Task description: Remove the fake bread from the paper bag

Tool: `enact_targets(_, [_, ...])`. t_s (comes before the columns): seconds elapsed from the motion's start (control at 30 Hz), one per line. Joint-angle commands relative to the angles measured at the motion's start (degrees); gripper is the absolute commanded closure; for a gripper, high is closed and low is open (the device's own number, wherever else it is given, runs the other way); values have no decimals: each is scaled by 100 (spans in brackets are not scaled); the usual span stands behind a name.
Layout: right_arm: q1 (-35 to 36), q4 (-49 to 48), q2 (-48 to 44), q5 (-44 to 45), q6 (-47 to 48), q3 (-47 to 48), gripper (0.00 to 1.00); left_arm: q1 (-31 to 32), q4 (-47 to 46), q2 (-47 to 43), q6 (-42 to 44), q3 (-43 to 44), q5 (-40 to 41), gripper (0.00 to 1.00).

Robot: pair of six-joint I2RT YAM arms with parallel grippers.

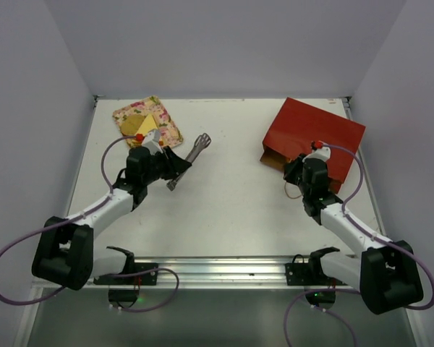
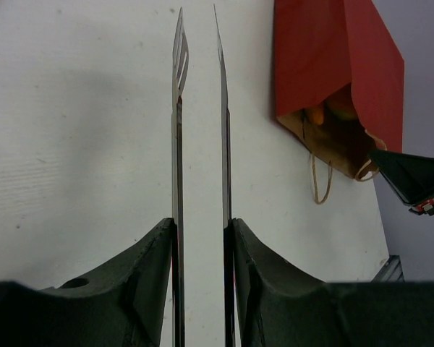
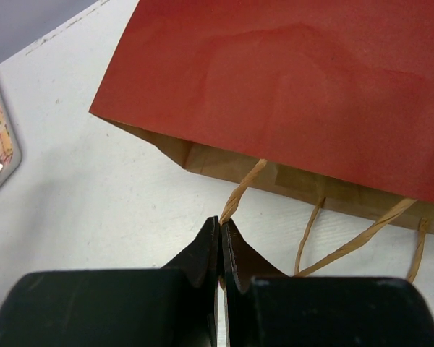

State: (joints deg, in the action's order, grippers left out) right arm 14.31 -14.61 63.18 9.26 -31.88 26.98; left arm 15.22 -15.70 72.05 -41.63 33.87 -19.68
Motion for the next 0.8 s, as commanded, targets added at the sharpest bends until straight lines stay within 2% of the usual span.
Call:
enact_targets(0.0, [2,-174,-235,-12,138,18,100,489,-548,309,-144,330,421,60])
enact_targets(0.13, [2,-147,-481,-12,164,-44,100,1130,-679,766,-153,602,597,60])
enact_targets(0.27, [-7,10,-798,84,191,-62,100,1509,-855,1135,-205,805,667,60])
enact_targets(0.5, [2,310,-992,304,208,61,100,1966,-873,1030,-48,972,957,58])
enact_targets(0.77, [2,371,-1281,612,156,-70,100,2714,-232,1162,155,1649,1335,57])
